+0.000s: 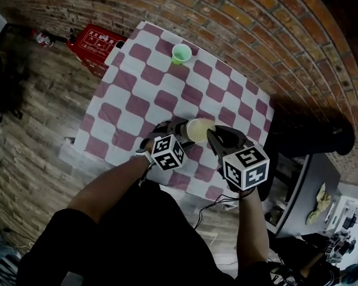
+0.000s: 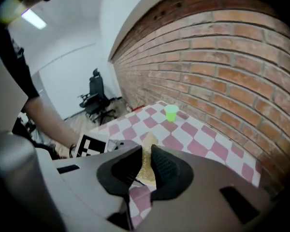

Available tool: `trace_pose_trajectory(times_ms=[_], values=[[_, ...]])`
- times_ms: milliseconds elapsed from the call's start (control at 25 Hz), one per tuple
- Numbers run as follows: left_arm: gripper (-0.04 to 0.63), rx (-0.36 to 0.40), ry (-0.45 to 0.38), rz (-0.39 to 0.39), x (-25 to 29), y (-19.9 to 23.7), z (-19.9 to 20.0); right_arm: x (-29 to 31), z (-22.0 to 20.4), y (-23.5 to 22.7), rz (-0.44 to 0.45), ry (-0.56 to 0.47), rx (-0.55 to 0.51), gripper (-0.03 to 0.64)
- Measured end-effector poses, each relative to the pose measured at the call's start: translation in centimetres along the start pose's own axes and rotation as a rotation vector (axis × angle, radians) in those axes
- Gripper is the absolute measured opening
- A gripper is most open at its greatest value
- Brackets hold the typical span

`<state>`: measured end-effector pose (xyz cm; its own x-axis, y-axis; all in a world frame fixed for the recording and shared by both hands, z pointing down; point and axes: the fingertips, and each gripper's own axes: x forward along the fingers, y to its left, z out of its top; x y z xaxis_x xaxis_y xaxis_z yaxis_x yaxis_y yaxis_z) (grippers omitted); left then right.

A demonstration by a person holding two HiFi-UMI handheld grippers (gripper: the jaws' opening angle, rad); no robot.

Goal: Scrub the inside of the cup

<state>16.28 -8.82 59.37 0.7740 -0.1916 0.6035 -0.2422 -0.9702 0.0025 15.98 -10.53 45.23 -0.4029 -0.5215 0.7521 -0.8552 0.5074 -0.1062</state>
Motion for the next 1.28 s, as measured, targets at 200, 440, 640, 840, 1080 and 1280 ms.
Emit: trace_pose_trajectory(times_ms=[200, 440, 640, 840, 1080, 1280], values=[[0.33, 0.001, 0.005, 0.001, 0.0, 0.0, 0.0, 5.5, -4.1, 1.6, 0.007, 0.235, -0.232, 0.071], [0.33, -0.003, 0.006, 0.006, 0.0, 0.1, 0.1, 8.6, -6.5, -0.2, -0.085, 0.341, -0.396, 0.071], [0.33, 0.0, 0.002, 0.004, -0.1, 0.1, -0.1, 5.3, -3.6, -1.0, -0.193, 0.245, -0.42, 0.071], [0.33, 0.0, 0.002, 0.003, -0.1, 0.0, -0.1, -0.3, 0.6, -0.8, -0.24, 0.094, -0.339, 0.071], [0.33, -0.003, 0.004, 0.006, 0.0, 0.0, -0.2, 0.7, -1.0, 0.1, -0.158, 0.095, -0.176, 0.071], [0.33, -0.006, 0.006, 0.007, -0.1, 0.1, 0.0, 5.9, -4.7, -1.7, -0.183, 0.177, 0.022, 0.071]])
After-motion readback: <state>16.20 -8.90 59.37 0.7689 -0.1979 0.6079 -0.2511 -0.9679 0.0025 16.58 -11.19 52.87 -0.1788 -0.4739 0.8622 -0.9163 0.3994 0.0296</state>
